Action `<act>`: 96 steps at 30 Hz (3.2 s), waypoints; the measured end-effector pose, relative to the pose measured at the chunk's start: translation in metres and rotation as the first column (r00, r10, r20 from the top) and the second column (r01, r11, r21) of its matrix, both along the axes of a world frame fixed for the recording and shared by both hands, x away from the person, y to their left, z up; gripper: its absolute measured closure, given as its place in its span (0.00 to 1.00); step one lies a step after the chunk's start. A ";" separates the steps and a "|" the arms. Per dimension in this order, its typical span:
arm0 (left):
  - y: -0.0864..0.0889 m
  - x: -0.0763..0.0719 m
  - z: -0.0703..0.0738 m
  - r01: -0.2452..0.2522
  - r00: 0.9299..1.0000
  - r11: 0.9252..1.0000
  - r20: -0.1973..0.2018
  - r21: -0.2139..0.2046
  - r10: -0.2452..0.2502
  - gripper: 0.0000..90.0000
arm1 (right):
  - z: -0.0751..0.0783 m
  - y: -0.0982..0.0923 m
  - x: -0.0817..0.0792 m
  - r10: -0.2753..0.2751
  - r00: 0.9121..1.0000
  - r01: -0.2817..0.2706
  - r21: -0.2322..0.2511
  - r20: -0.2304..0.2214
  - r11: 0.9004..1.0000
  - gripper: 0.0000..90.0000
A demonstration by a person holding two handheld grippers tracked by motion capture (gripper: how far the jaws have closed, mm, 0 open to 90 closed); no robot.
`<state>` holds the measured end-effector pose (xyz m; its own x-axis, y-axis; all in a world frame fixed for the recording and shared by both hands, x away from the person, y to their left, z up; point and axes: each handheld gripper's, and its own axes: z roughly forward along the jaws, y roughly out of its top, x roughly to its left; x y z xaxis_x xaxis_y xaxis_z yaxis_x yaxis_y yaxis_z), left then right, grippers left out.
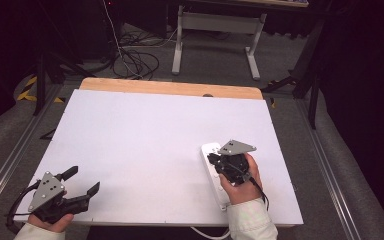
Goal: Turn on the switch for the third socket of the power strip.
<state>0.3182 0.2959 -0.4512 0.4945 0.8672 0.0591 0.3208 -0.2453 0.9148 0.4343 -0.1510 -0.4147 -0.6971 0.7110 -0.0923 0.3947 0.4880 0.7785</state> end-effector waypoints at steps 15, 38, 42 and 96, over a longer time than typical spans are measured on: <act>0.000 -0.001 0.000 0.000 1.000 1.000 -0.001 0.001 0.000 0.20 | 0.009 0.003 -0.005 0.031 0.999 -0.032 0.016 0.035 0.999 0.69; 0.001 -0.002 0.001 -0.008 1.000 1.000 0.009 -0.006 0.009 0.20 | 0.030 -0.033 -0.035 0.063 0.994 -0.074 0.126 0.092 0.989 0.33; 0.001 -0.002 0.001 -0.008 1.000 1.000 0.007 -0.002 0.008 0.20 | 0.025 -0.046 -0.040 0.063 0.992 -0.078 0.146 0.107 0.986 0.32; 0.002 0.000 0.000 -0.012 1.000 1.000 -0.004 0.004 0.012 0.20 | -0.068 -0.119 -0.036 -0.080 0.997 0.082 0.158 -0.022 0.984 0.24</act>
